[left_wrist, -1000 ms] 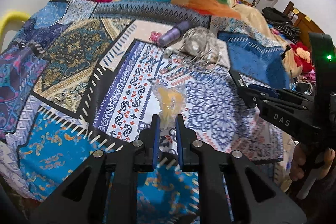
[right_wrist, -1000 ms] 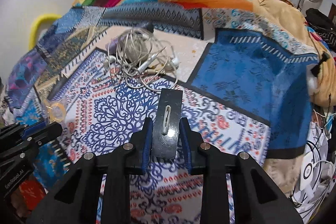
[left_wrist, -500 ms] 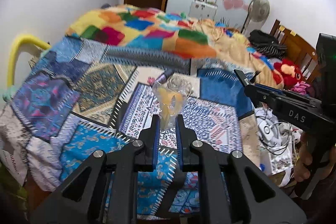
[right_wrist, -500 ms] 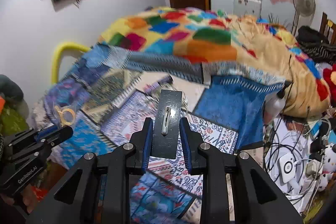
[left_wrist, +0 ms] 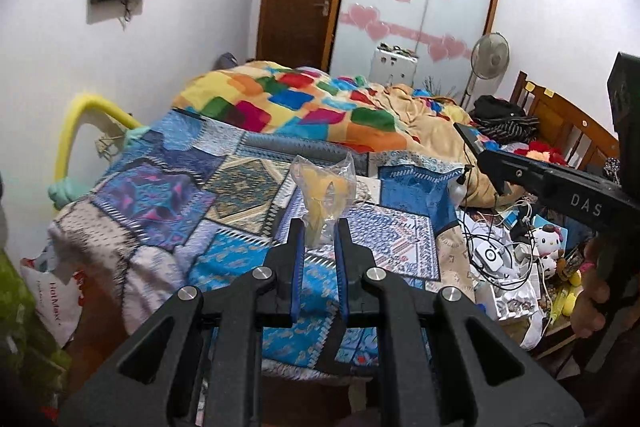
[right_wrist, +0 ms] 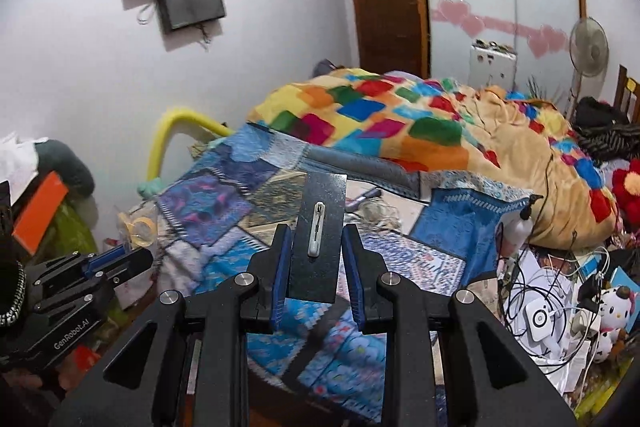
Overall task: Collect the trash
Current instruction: 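Carry the clear bag in the left tool while the right tool carries the black holder to the wastebasket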
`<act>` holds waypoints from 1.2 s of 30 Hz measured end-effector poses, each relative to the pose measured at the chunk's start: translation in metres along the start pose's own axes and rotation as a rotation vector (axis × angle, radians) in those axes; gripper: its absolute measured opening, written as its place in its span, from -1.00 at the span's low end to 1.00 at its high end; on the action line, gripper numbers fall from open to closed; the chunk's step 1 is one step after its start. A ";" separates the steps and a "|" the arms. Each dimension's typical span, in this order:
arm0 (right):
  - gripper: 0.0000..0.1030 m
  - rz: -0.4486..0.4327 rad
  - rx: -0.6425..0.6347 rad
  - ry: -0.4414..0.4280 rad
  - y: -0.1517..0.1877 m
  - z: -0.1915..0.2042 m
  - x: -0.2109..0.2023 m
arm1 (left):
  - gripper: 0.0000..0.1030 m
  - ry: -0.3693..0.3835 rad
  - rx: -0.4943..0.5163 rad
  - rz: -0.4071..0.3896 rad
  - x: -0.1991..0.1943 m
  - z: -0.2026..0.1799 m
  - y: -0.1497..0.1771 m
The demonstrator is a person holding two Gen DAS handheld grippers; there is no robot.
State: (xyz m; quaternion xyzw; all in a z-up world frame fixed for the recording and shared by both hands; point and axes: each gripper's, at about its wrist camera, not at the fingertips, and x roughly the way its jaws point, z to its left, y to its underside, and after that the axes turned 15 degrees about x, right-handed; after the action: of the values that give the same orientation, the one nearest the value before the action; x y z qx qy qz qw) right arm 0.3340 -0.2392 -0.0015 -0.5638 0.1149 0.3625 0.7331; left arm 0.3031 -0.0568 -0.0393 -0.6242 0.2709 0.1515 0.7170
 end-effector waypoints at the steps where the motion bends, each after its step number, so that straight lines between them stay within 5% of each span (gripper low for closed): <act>1: -0.54 -0.001 -0.008 -0.014 0.004 0.008 -0.005 | -0.74 -0.009 -0.005 -0.004 -0.009 0.003 0.005; 20: -0.54 0.095 -0.189 -0.214 0.086 0.146 -0.020 | -0.74 -0.175 -0.132 0.016 -0.132 0.097 0.107; 28: -0.54 0.215 -0.265 -0.240 0.129 0.193 0.016 | -0.74 -0.211 -0.226 0.094 -0.134 0.140 0.162; 36: -0.54 0.413 -0.308 -0.212 0.180 0.214 0.076 | -0.74 -0.198 -0.347 0.239 -0.095 0.171 0.225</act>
State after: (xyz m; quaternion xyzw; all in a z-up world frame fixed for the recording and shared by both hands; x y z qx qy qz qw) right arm 0.2179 0.0043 -0.1071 -0.5921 0.0936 0.5745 0.5573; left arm 0.1356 0.1613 -0.1546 -0.6836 0.2410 0.3401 0.5991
